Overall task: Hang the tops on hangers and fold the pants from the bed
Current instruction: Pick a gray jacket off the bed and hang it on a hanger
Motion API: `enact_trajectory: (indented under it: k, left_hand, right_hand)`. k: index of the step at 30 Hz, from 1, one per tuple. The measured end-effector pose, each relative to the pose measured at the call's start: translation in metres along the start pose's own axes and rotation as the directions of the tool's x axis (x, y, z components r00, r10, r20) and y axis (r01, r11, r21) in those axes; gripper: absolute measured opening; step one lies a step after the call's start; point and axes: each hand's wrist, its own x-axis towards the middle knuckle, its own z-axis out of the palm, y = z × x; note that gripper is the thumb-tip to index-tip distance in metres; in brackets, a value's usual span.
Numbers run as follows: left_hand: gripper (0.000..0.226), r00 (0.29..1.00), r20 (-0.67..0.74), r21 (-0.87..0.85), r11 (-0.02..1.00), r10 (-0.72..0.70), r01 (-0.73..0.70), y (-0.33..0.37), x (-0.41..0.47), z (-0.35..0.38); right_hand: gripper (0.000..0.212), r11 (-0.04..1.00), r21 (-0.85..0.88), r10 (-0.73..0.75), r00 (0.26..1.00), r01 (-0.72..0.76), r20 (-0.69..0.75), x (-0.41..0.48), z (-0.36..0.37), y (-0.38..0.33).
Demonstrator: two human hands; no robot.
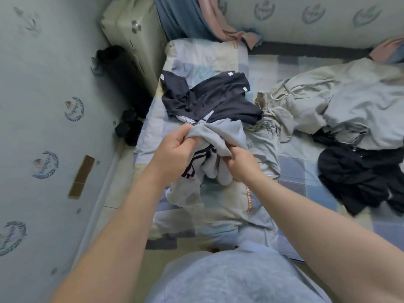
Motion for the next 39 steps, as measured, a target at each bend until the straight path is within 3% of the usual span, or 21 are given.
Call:
enact_trajectory:
  k: [4,8,11,15,18,20,22,24,26,30,33,36,39]
  left_hand:
    - [0.024,0.990,-0.139,0.019,1.000,0.009,-0.006,0.016,-0.007,0.010]
    - [0.027,0.925,-0.379,0.214,0.975,0.036,0.050,0.023,0.011,0.019]
    - [0.025,0.894,-0.446,0.292,0.952,0.048,0.095,0.031,0.029,0.040]
    - [0.010,0.935,-0.354,0.076,0.996,-0.008,0.038,0.049,0.024,0.103]
    - [0.029,0.992,-0.118,-0.061,0.996,0.053,-0.060,0.060,-0.005,0.162]
    - [0.039,0.993,-0.011,-0.082,0.990,0.114,-0.115,0.062,-0.022,0.199]
    - [0.046,0.989,-0.016,-0.034,0.988,0.148,-0.149,0.064,-0.031,0.229]
    - [0.034,0.989,-0.062,-0.033,0.990,0.138,-0.140,0.066,-0.032,0.247]
    - [0.020,0.989,-0.072,-0.067,0.989,0.126,-0.131,0.070,-0.030,0.257]
    - [0.025,0.978,-0.089,-0.196,0.959,0.190,-0.204,0.090,-0.025,0.276]
    - [0.004,0.951,-0.121,-0.170,0.938,0.286,-0.304,0.108,-0.018,0.300]
    - [0.043,0.947,-0.004,-0.097,0.942,0.322,-0.321,0.127,-0.007,0.325]
    - [0.032,0.938,-0.049,-0.016,0.938,0.344,-0.345,0.139,-0.002,0.339]
  right_hand:
    - [0.024,0.999,0.045,0.018,0.999,-0.016,-0.044,-0.022,-0.028,0.022]
    - [0.033,0.982,0.162,-0.063,0.982,0.092,-0.176,-0.043,-0.095,0.033]
    - [0.039,0.946,0.281,-0.093,0.968,0.158,-0.233,-0.058,-0.149,0.024]
    - [0.043,0.793,0.588,-0.020,0.972,0.157,-0.233,-0.078,-0.203,0.016]
    - [0.042,0.675,0.729,0.038,0.981,0.116,-0.191,-0.096,-0.226,0.015]
    - [0.034,0.609,0.784,0.033,0.984,0.117,-0.172,-0.106,-0.238,0.015]
    - [0.031,0.561,0.818,0.023,0.986,0.124,-0.165,-0.115,-0.250,0.014]
    - [0.031,0.521,0.844,0.018,0.986,0.131,-0.164,-0.124,-0.263,0.018]
    - [0.030,0.486,0.864,0.014,0.987,0.136,-0.163,-0.134,-0.274,0.027]
    - [0.026,0.399,0.909,-0.009,0.992,0.122,-0.129,-0.154,-0.297,0.050]
    - [0.027,0.389,0.913,-0.029,0.992,0.122,-0.120,-0.169,-0.315,0.063]
    - [0.027,0.396,0.907,-0.054,0.990,0.140,-0.129,-0.181,-0.327,0.073]
    - [0.028,0.444,0.874,-0.091,0.981,0.196,-0.173,-0.190,-0.341,0.083]
